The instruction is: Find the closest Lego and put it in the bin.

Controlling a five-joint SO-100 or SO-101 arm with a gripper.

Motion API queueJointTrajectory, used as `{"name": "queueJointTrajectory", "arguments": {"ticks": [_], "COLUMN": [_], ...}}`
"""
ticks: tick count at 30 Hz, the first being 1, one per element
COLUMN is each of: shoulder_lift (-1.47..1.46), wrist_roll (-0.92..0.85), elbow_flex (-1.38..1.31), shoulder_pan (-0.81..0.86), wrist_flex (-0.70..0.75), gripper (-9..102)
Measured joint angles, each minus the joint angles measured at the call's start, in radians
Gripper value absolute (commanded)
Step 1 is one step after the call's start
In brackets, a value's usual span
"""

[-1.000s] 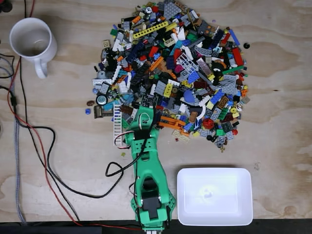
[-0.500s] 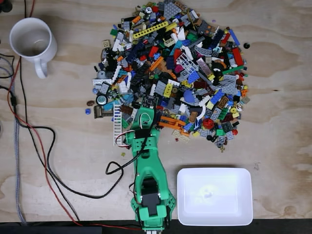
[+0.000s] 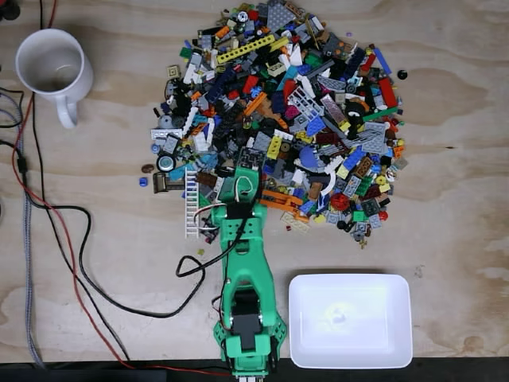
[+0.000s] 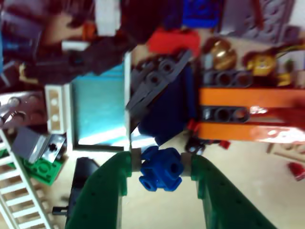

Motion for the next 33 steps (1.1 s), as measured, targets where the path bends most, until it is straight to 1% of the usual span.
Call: {"name": "queueJointTrajectory", "arguments": {"ticks": [7, 10, 14, 17, 21, 25, 26, 28, 29, 31, 33], "shoulder_lift": [0.094, 0.141, 0.207, 0.262, 0.327, 0.400, 0.426, 0.468, 0.492, 0.526, 0.541], "wrist_roll": [-0.160, -0.199, -0.252, -0.305, -0.382, -0.460, -0.479, -0.508, -0.518, -0.531, -0.531], "elbow_flex": [-0.169, -0.173, -0.173, -0.175, -0.150, -0.129, -0.110, -0.067, -0.046, 0.015, 0.044], "shoulder_pan": [0.393, 0.565, 0.853, 0.960, 1.216, 1.361, 1.393, 1.448, 1.462, 1.465, 1.474], "wrist_flex": [0.086, 0.103, 0.183, 0.224, 0.296, 0.456, 0.477, 0.495, 0.489, 0.471, 0.460], "gripper": [5, 5, 5, 5, 4, 4, 4, 6, 9, 19, 21]}}
